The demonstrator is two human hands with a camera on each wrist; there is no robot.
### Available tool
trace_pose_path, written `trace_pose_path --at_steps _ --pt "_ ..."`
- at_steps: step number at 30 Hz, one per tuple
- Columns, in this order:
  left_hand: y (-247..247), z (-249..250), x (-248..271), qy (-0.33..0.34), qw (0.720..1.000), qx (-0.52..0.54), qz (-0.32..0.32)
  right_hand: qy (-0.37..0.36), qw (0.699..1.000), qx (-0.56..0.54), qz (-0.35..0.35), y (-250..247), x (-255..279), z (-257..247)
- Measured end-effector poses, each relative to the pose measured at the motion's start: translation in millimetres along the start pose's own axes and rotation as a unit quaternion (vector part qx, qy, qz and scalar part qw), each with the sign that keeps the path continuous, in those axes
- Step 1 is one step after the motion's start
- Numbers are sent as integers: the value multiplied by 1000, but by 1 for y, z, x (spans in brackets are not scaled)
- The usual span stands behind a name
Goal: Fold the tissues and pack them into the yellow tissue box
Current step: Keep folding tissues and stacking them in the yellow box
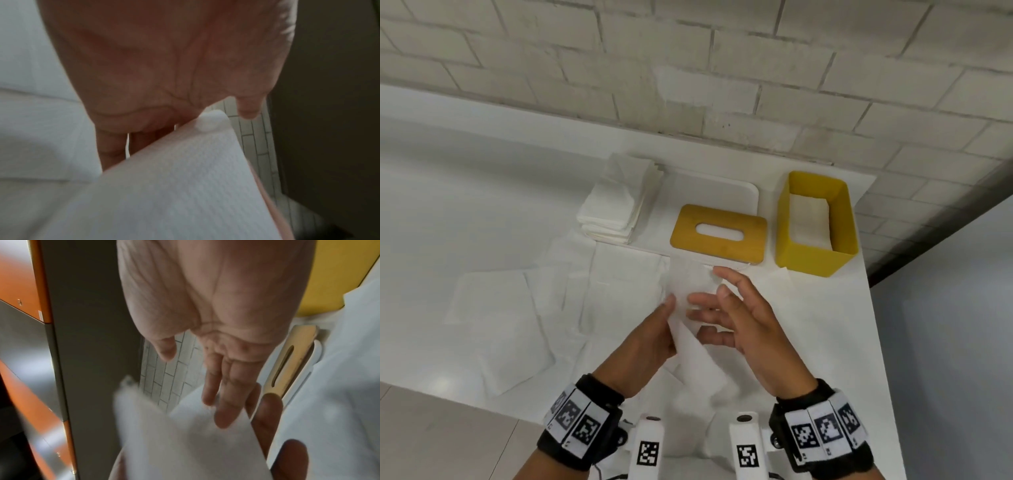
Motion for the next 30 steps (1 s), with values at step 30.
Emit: trace_pose_path --at_steps 30 --pt "-81 -18 3 -62 962 124 233 165 890 401 145 -82 -29 93"
Point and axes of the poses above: each hand's wrist, its own x-axis away from the middle knuckle, its own y-axis out of the palm, z = x × y, the point moved 7 cm from there along -x, towards the middle knuckle, and after that the axes turned 4 degrees about -y, right-handed, at the moved point
